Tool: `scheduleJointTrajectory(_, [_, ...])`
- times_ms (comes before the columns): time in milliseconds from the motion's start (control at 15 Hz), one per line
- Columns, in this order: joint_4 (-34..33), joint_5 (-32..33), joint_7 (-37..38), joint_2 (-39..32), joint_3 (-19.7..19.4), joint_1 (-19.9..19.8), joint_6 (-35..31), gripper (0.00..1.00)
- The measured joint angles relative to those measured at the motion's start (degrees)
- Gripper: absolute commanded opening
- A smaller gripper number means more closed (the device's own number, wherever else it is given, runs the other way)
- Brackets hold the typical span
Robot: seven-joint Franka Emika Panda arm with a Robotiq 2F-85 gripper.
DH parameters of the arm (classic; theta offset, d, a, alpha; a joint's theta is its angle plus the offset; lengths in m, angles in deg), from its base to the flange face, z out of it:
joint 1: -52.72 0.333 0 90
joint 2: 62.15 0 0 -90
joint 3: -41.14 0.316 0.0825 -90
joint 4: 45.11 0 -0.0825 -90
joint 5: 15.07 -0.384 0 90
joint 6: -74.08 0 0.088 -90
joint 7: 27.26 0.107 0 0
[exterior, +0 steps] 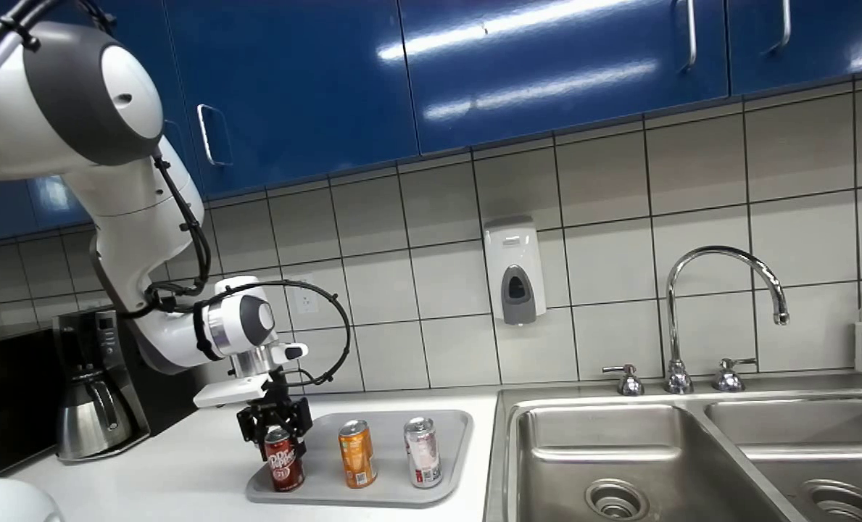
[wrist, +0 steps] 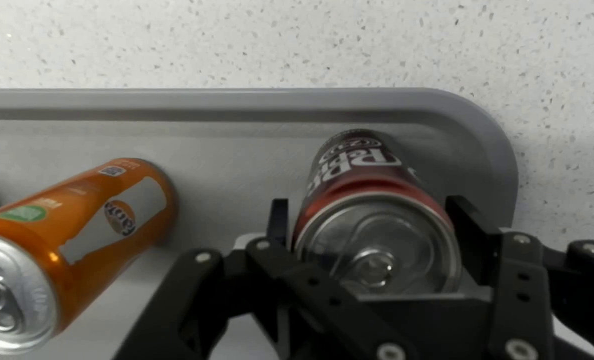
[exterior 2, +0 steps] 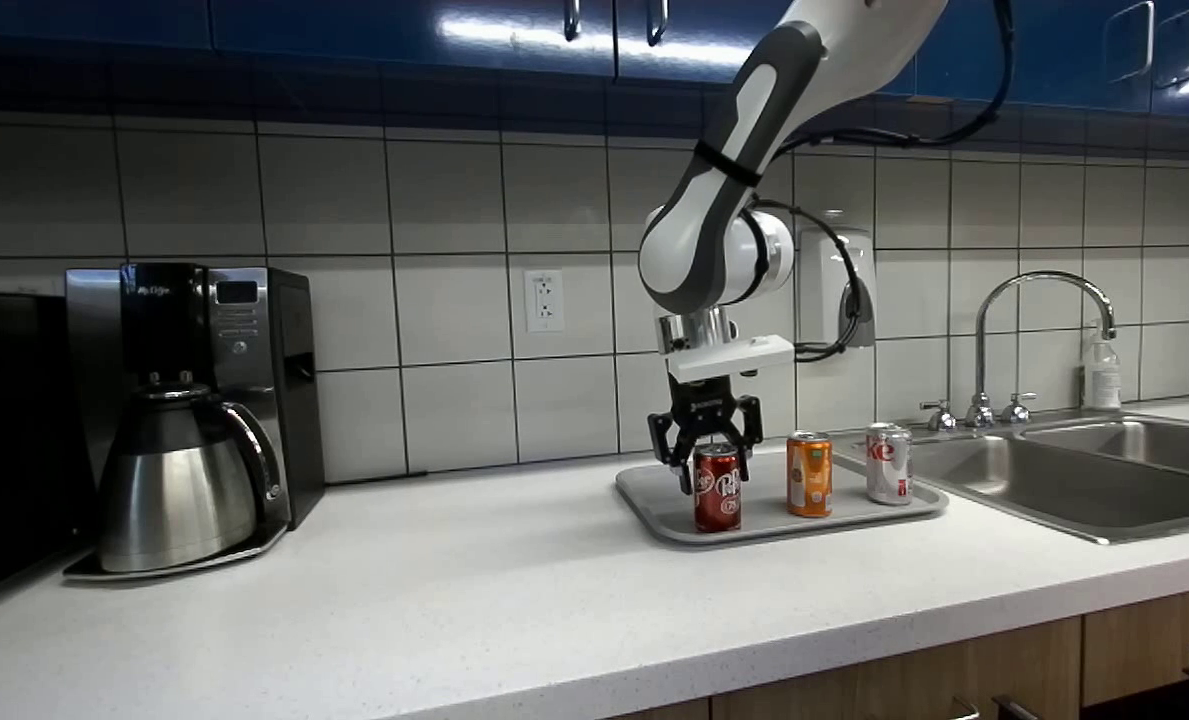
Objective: Put all three cans on the grey tray
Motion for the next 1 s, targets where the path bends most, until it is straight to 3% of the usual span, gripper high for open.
scheduleJointTrajectory(1000, [-1.7,1.05,2.63,1.74,-0.83,0.25,-0.01,1.0])
